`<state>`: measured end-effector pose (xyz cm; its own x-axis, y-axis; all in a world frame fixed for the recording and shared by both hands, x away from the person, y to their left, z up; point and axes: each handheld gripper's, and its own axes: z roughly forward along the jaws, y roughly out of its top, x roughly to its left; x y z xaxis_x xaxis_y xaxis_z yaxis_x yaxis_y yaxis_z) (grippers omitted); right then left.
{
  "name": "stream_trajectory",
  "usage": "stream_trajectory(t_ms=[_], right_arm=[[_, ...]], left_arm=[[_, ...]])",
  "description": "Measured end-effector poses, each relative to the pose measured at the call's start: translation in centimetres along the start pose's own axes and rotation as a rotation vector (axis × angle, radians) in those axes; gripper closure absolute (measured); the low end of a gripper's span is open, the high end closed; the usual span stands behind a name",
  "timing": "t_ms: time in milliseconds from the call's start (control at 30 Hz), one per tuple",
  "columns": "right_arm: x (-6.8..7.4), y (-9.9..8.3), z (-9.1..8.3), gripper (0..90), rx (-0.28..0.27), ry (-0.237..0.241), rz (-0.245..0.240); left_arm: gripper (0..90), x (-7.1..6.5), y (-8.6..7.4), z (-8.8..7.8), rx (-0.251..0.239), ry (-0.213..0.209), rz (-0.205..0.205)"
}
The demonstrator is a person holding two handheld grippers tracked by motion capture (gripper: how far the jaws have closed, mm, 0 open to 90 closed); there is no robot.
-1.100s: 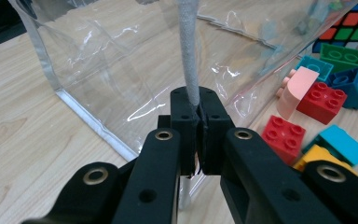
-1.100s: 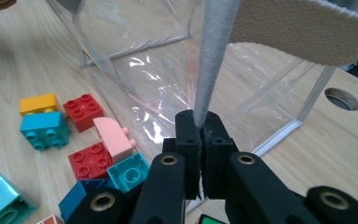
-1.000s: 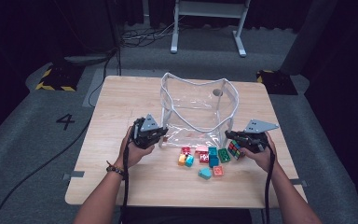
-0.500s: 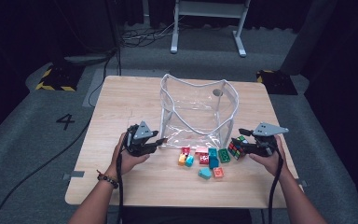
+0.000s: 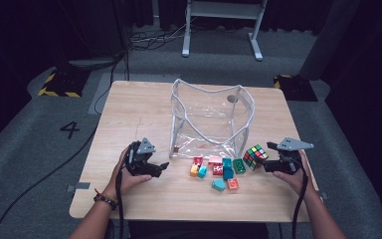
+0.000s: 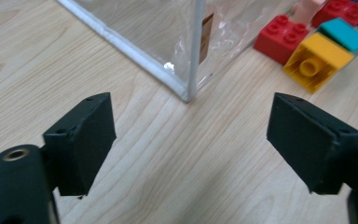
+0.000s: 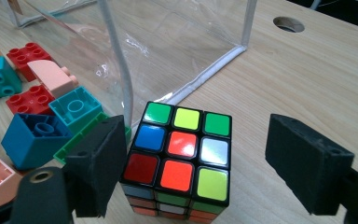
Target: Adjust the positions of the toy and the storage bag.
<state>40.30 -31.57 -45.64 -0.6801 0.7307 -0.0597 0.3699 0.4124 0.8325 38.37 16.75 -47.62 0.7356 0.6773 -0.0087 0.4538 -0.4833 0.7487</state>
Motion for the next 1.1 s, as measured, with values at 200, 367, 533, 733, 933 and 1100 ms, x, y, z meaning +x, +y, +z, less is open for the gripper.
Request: stream_trajectory(t_ms=[200,367,533,733,933,1100], right_arm=[[0.1,-0.7,0.8,17.2,0.021,0.003,0.026],[-0.1,-1.3,1.9,17.3,0.048,0.026,0.032],[-0.1,-2.0,2.9,17.6,0.081,0.028,0.026],[-0.3,-2.8,3.9,18.9,0.094,0.036,0.037],[0.0,-2.9,4.0,33.6,0.102,0.022,-0.005],[0.1,-2.9,4.1,33.8,0.104,0.016,-0.014]], left_arm=[[15.7,-0.2,-1.5,0.6,0.055,0.0,0.011],[15.7,-0.3,-2.1,0.8,0.072,0.007,0.019],[15.9,-0.5,-2.5,1.2,0.09,0.0,0.008],[14.8,-0.5,-2.5,1.4,0.095,-0.015,-0.007],[9.3,0.0,-2.3,1.6,0.109,-0.022,-0.009],[7.8,-0.1,-2.3,1.7,0.111,-0.017,-0.018]])
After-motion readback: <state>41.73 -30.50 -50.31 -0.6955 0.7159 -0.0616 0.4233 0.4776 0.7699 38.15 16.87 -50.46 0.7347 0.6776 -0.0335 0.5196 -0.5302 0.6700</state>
